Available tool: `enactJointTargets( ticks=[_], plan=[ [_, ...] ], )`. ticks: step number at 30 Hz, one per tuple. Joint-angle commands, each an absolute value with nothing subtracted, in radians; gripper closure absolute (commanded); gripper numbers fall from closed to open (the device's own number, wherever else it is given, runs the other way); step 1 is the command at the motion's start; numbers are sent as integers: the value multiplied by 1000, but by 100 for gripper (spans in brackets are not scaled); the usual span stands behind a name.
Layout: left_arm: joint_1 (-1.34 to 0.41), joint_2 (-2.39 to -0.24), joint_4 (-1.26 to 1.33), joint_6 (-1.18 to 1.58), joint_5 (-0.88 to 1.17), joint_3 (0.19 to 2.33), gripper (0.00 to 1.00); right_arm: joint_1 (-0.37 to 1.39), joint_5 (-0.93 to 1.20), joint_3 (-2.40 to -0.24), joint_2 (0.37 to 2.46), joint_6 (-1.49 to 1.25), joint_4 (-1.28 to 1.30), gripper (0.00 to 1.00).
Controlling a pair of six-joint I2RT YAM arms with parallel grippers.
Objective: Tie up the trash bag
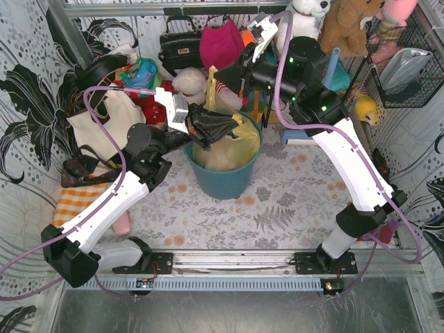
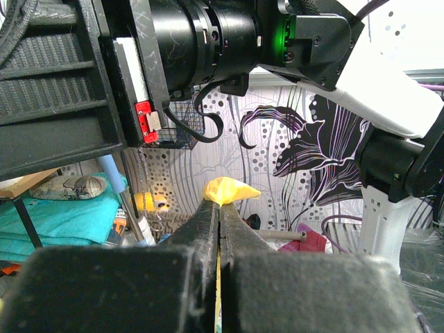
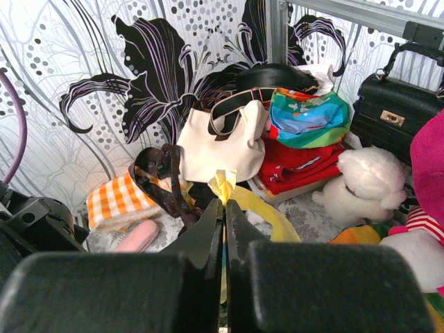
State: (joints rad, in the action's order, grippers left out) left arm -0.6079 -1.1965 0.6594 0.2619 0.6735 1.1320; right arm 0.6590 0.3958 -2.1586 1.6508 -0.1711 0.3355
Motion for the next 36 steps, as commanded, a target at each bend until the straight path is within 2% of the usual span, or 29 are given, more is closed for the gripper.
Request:
enactJointTargets(
  ticks=[1,14,36],
  plan=[
    [-606,-1185,709,261,666,1131,100,663,404,-2189,1636,-198,291,100],
    [-606,-1166,696,237,513,1119,100,665,473,-2030,1500,-270,220,100],
    [-601,-1110,733,211,322,1039,100,664,411,-1519,1154,-371,135,100]
  ],
)
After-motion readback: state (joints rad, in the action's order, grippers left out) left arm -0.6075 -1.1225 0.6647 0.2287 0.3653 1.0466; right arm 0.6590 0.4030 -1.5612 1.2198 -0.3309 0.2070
